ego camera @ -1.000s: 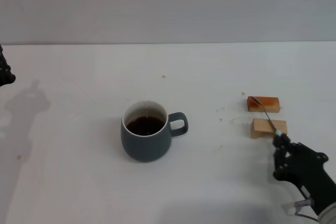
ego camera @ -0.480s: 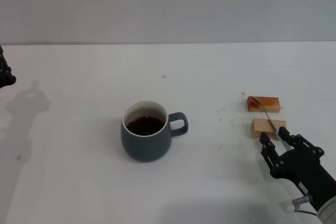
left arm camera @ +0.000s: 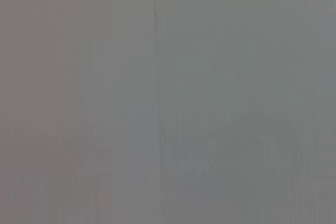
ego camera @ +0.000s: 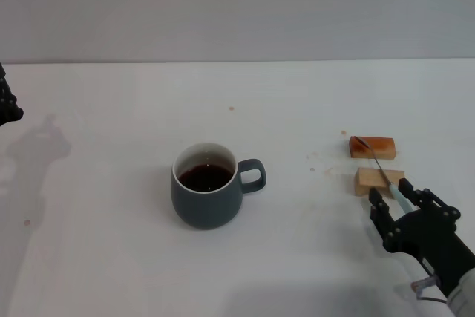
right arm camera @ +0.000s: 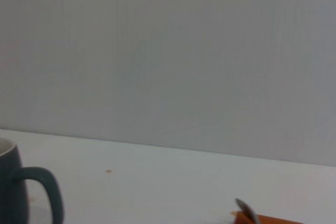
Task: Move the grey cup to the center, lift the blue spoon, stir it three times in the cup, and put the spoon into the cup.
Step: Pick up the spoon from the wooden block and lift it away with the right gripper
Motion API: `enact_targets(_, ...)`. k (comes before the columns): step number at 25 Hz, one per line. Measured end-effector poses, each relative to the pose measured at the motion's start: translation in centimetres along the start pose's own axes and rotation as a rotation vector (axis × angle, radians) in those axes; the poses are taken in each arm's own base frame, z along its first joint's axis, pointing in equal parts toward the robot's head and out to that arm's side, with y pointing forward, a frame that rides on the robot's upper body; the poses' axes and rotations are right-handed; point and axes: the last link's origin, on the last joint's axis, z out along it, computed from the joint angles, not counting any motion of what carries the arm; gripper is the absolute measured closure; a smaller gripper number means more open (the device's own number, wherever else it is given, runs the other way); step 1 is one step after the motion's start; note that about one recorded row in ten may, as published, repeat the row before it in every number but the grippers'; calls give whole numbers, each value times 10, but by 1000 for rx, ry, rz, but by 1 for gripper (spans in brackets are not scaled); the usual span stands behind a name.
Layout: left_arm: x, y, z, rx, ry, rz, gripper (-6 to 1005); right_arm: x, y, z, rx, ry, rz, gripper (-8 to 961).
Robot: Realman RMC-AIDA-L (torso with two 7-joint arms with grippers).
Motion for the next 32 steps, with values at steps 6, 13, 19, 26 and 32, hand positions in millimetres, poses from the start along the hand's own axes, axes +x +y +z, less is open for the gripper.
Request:
enact_targets(6, 0, 0, 1, -1, 1, 1, 1001, -3, 1, -7, 25, -10, 17, 487)
enact_targets(13, 1, -1, 1, 2, 2, 8, 1001, -1, 1, -14, 40, -2, 28, 487)
enact_targets(19, 0, -2, -1, 5, 2, 8, 1001, 2, 1, -18, 48, 9, 32, 487)
enact_targets(26, 1, -1, -1, 2, 6, 6, 1001, 6, -1, -20, 54, 19, 31, 486)
enact_targets(32, 1, -1, -2, 3, 6, 5, 1001, 7, -4, -21, 66, 24, 30, 486)
